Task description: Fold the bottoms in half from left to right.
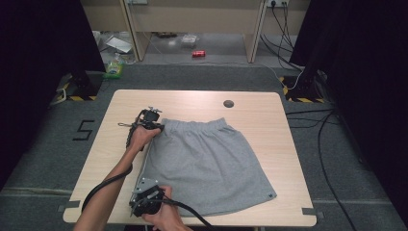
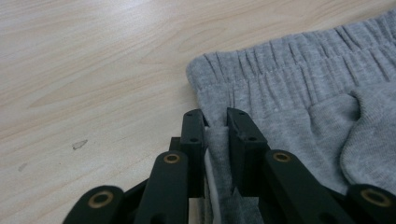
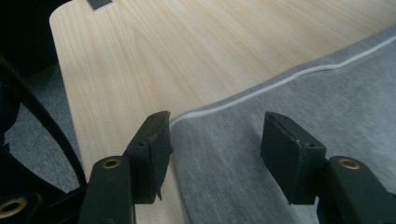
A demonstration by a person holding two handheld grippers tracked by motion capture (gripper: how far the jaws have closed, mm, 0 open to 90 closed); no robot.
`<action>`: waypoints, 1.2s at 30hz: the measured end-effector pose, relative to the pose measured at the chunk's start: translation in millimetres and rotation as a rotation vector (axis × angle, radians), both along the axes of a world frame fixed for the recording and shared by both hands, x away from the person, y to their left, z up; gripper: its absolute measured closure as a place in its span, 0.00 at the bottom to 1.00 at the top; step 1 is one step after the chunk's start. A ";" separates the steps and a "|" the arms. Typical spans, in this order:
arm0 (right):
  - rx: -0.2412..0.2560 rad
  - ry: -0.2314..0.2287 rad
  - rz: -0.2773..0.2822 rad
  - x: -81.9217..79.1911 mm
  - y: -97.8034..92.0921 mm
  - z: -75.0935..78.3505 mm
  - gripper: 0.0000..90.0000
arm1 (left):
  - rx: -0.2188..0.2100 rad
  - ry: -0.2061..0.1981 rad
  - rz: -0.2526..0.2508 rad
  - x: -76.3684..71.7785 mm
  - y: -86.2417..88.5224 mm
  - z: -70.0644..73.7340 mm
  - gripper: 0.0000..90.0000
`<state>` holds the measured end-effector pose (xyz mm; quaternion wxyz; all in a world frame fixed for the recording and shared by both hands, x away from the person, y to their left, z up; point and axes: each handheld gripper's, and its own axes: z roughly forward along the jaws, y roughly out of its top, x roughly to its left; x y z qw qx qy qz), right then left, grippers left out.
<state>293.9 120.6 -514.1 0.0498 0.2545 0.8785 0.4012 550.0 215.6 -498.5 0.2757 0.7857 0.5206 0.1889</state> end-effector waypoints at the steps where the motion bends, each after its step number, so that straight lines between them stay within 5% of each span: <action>1: -0.004 -0.009 0.008 0.2 0.4 -0.4 0.49 | 0.000 0.000 0.000 0.0 0.0 0.0 0.85; 6: -0.018 -0.023 0.021 -3.9 3.3 -3.2 0.50 | -0.001 -0.001 0.001 -0.1 0.1 -0.1 0.85; 9: -0.052 -0.087 0.046 -5.5 1.2 -3.9 0.62 | 0.005 -0.002 0.001 -0.2 -0.8 0.1 0.85; 17: -0.031 -0.072 0.055 -0.1 -7.7 -4.3 0.92 | 0.019 -0.003 0.007 -0.5 -3.0 0.5 0.86; 24: 0.001 -0.054 0.050 1.2 -13.2 -2.5 0.95 | -0.010 0.037 0.023 2.8 -2.3 5.1 0.87; 30: 0.074 -0.052 0.035 5.3 -32.1 15.1 0.95 | -0.095 0.029 0.016 2.7 -2.5 32.8 0.88; 36: 0.133 -0.070 0.007 6.6 -55.1 31.6 0.96 | -0.110 0.005 -0.010 1.1 -20.4 59.8 0.88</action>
